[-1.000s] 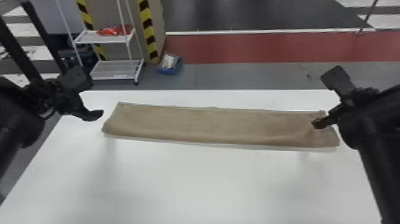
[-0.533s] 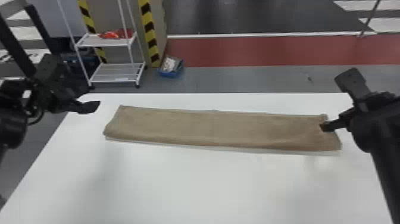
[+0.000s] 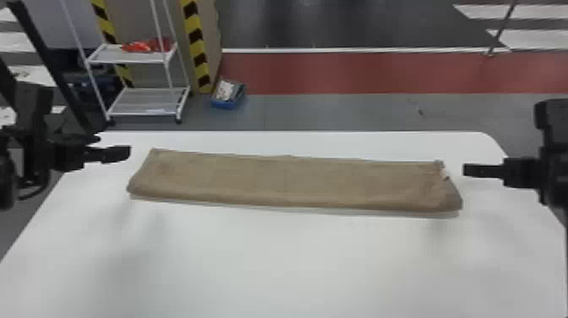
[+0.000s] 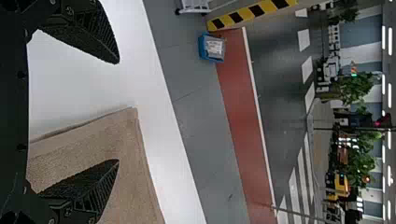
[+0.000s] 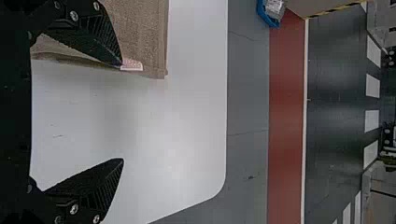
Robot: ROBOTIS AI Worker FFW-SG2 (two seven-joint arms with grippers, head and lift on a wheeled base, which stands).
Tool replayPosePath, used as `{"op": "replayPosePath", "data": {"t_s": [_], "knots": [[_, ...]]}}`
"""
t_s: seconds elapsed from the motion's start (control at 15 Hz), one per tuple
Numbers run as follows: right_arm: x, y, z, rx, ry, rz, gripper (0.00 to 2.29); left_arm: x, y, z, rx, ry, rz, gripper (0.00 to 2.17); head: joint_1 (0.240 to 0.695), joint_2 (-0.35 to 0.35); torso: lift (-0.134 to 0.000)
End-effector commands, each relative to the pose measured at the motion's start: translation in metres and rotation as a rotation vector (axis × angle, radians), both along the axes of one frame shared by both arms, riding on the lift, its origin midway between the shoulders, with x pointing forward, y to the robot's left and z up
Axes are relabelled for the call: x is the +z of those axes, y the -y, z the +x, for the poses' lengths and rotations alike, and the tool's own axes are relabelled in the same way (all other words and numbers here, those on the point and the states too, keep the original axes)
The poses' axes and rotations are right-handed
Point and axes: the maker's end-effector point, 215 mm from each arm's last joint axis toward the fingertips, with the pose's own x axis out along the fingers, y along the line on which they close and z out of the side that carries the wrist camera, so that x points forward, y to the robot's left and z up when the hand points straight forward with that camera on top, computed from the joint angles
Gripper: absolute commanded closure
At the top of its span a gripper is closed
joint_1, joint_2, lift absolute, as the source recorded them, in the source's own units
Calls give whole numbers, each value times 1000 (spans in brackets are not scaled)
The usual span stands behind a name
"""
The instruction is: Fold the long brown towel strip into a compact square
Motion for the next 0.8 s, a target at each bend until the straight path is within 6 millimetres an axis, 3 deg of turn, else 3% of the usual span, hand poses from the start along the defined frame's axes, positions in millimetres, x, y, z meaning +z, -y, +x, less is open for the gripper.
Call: {"op": "replayPosePath", "data": {"t_s": [0.0, 0.4, 0.73], "knots": [[-1, 8, -10, -14, -1, 7, 167, -11, 18, -4, 27, -54, -61, 144, 684, 13, -125], [-11, 21, -28, -27, -28, -12, 167, -34, 47, -23, 131, -239, -193, 154, 695, -28, -125], [-11, 20, -32, -22, -25, -8, 167, -35, 41, 5, 178, -212, -118, 164, 695, -43, -125]]}}
